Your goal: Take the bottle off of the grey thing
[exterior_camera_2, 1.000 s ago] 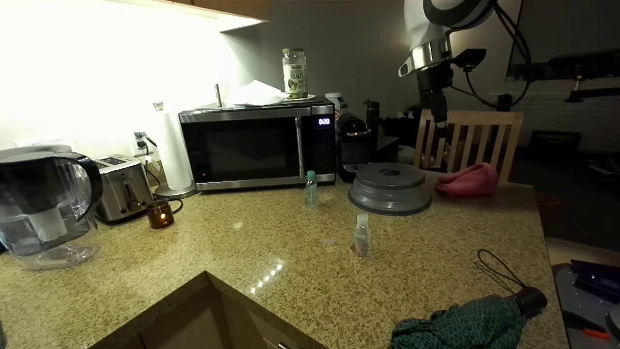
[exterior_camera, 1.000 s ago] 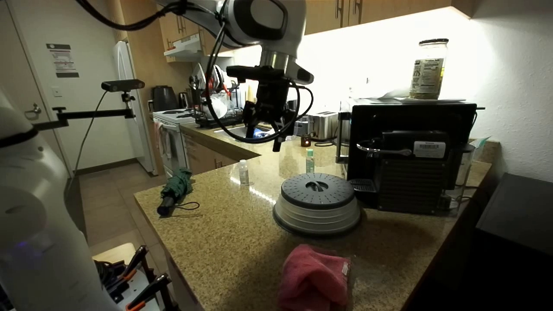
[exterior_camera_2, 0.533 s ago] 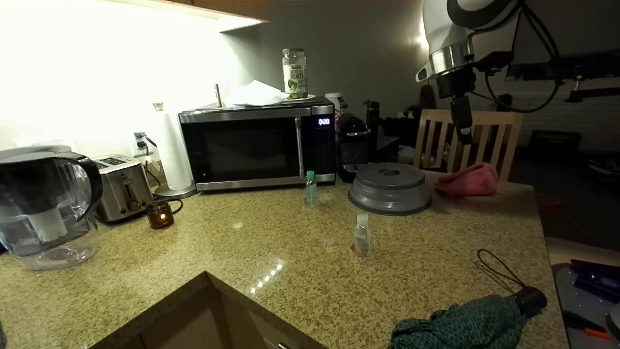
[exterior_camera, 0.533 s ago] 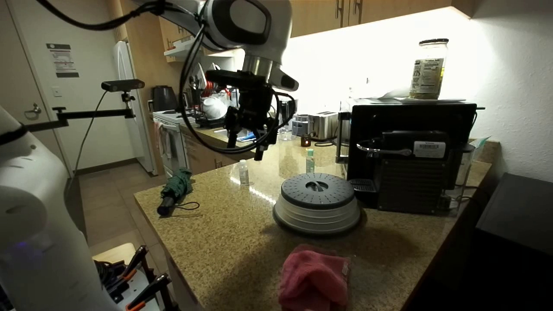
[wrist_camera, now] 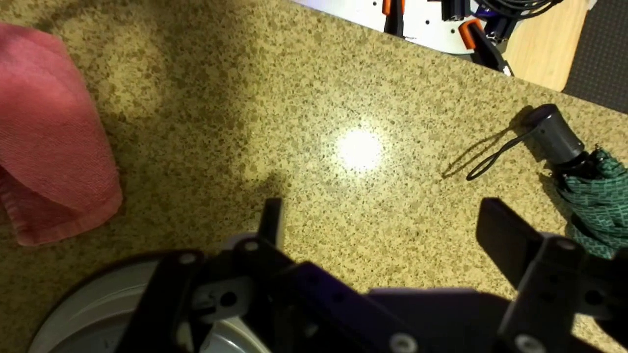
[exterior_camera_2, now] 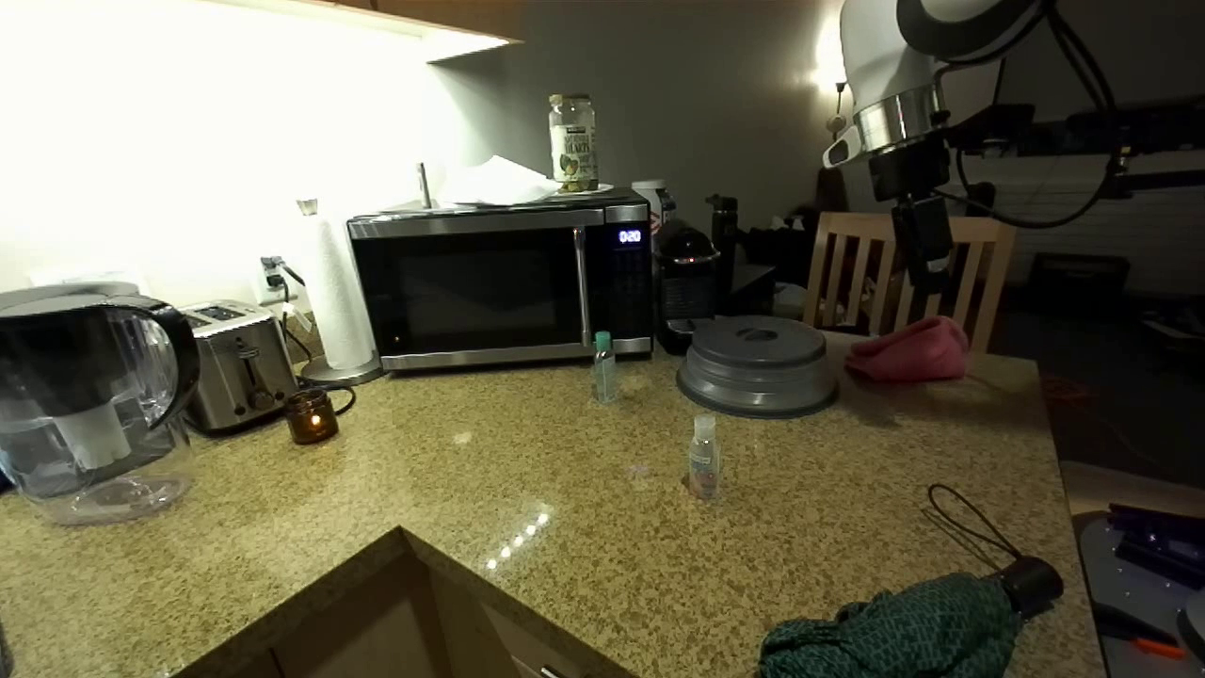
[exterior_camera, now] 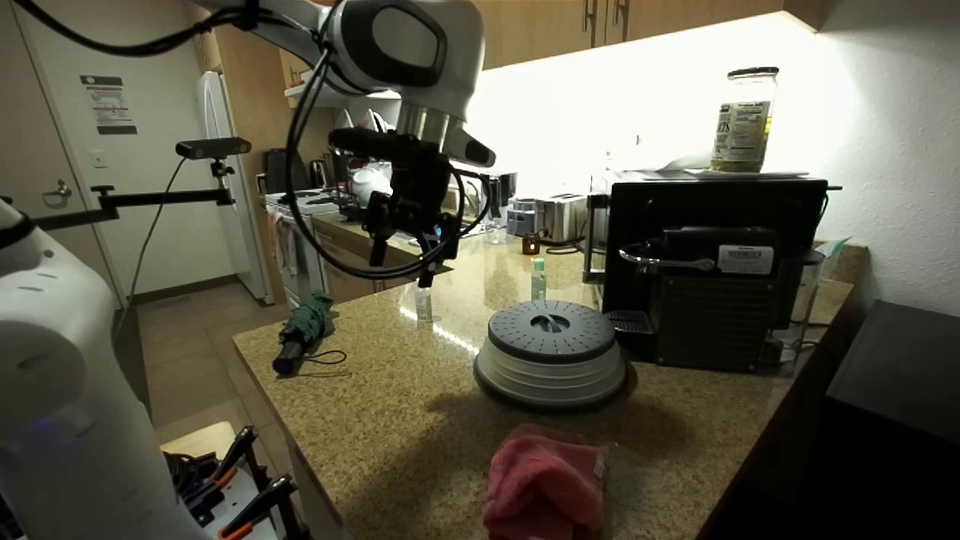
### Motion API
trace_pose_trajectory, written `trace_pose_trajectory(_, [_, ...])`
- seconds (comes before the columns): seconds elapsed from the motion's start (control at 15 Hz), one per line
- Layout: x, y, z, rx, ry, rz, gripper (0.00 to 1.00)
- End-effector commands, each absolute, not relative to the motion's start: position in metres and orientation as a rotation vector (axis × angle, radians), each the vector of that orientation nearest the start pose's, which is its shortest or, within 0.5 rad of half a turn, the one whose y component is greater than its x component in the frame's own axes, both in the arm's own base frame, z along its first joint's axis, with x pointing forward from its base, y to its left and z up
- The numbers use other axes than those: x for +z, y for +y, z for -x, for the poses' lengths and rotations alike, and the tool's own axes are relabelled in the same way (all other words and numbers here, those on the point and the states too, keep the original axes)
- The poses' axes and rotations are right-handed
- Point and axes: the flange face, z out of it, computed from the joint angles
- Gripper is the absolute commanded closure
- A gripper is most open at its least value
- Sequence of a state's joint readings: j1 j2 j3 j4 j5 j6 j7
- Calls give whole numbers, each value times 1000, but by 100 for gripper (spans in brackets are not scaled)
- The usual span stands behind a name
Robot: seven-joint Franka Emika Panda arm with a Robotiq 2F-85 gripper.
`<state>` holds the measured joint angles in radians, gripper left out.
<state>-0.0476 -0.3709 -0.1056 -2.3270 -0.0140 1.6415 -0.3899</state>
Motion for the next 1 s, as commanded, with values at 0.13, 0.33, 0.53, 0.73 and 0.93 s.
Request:
trace_pose_trajectory(0.13, [465,-59,-390,403,-486,2981,0])
trace_pose_trajectory(0.33, [474,-60,-405,309,-472,3024,0])
trace_pose_trajectory(0.53, [480,-62,-429,181,-443,3062,0])
trace_pose_trajectory(0.73, [482,-66,-449,88,-421,3077,0])
trace_pose_trajectory(0.93, [478,-67,-466,33,-412,3086,0])
